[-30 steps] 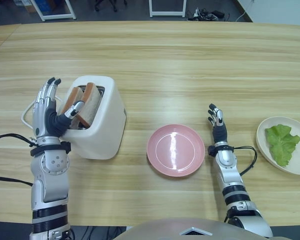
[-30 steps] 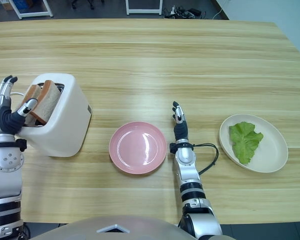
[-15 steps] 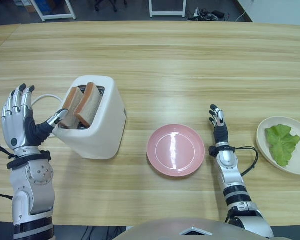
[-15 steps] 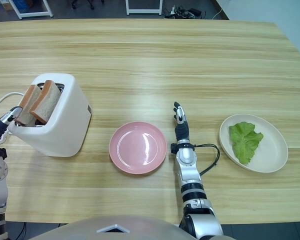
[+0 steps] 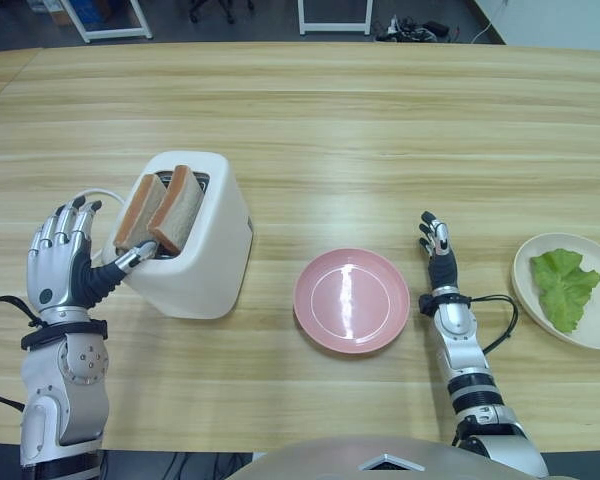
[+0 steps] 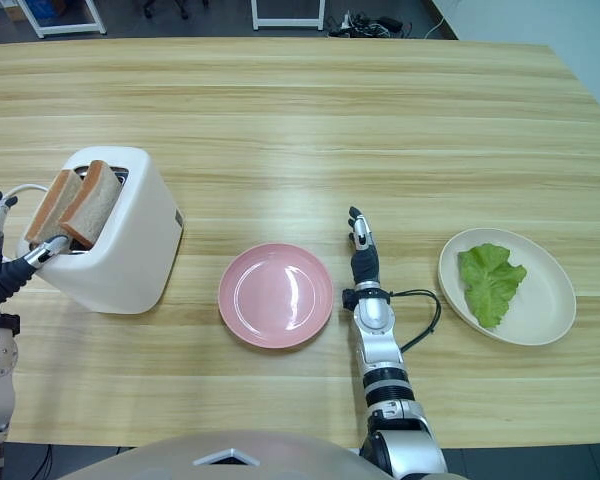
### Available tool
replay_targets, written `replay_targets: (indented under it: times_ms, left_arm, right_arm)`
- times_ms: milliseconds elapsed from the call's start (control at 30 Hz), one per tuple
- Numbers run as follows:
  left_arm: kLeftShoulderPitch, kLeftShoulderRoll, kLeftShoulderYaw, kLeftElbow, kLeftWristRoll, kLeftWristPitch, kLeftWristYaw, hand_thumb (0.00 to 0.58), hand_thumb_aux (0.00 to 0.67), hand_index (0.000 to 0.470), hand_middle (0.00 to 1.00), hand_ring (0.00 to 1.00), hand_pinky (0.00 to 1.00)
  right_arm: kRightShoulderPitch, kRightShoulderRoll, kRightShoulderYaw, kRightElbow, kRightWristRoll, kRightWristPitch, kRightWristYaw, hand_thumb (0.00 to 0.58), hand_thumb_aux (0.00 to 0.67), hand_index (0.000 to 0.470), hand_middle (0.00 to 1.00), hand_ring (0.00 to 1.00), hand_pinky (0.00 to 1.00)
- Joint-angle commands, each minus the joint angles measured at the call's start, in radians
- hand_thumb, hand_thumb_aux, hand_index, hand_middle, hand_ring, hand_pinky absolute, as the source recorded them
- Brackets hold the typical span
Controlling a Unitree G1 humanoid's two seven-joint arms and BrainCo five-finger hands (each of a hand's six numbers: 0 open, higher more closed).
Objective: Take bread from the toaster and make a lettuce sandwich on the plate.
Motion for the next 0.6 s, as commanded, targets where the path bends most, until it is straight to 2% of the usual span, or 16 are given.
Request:
replay_targets:
  times_ms: [33,233,433,467,500,533,567,600]
  left_arm:
    - [-0.006,0.001,0.002,0.010,-0.040,-0.094,0.056,0.580,0.670,0.470,0.00,0.00,0.00]
    - [-0.032,0.016,0.004,0.030,0.014,-0.273,0.249,0.580,0.670,0.470,0.00,0.00,0.00]
    - [-0.062,-0.008,0.082,0.004,0.072,-0.302,0.432,0.580,0.670,0.470,0.00,0.00,0.00]
    - [-0.071,-0.020,0.111,0.000,0.060,-0.300,0.464,0.580,0.670,0.470,0.07,0.07,0.07]
    - [-0.078,-0.030,0.141,-0.009,0.046,-0.304,0.497,0.580,0.670,0.470,0.43,0.43,0.43]
    - [-0.082,-0.039,0.166,-0.026,0.027,-0.320,0.524,0.580,0.670,0.470,0.94,0.94,0.94]
    - [-0.087,-0.049,0.180,-0.055,-0.006,-0.349,0.538,0.580,0.670,0.470,1.00,1.00,1.00]
    - [-0.094,-0.058,0.179,-0.085,-0.040,-0.383,0.542,0.580,0.670,0.470,1.00,1.00,1.00]
  right_arm:
    - [0.012,-0.001,-0.006,-0.006,0.007,0.017,-0.001,0.000,0.000,0.000,0.00,0.00,0.00]
    - [0.001,-0.003,-0.018,0.025,0.022,0.022,0.006,0.000,0.000,0.000,0.00,0.00,0.00]
    - [-0.010,0.002,-0.029,0.065,0.036,0.027,0.011,0.000,0.000,0.000,0.00,0.00,0.00]
    - [-0.011,0.004,-0.029,0.069,0.036,0.026,0.011,0.000,0.000,0.000,0.00,0.00,0.00]
    - [-0.013,0.005,-0.028,0.072,0.037,0.026,0.011,0.000,0.000,0.000,0.00,0.00,0.00]
    - [-0.014,0.007,-0.028,0.074,0.037,0.025,0.011,0.000,0.000,0.000,0.00,0.00,0.00]
    - [-0.015,0.007,-0.028,0.076,0.038,0.025,0.012,0.000,0.000,0.000,0.00,0.00,0.00]
    - [-0.015,0.008,-0.028,0.077,0.039,0.025,0.011,0.000,0.000,0.000,0.00,0.00,0.00]
